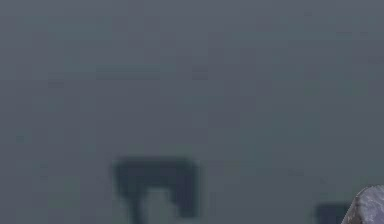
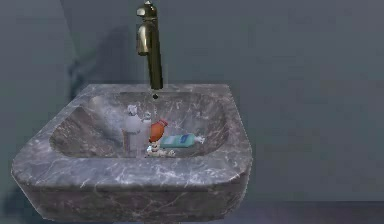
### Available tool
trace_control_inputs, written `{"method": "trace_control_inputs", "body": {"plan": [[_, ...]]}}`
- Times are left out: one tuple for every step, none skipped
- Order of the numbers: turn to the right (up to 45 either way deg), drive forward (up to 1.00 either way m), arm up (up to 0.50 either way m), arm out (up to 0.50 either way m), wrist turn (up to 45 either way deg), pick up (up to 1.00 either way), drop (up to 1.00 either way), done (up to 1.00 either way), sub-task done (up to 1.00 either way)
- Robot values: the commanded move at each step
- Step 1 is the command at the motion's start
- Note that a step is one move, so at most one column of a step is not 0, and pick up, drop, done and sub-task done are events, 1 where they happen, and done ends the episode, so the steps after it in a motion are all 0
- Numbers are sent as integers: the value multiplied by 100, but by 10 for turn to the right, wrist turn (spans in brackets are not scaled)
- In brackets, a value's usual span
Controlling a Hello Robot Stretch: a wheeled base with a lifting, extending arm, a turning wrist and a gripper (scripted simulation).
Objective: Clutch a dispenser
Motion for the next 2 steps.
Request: {"method": "trace_control_inputs", "body": {"plan": [[0,0,50,0,0,0,0,0,0],[0,0,38,0,0,0,0,0,0]]}}
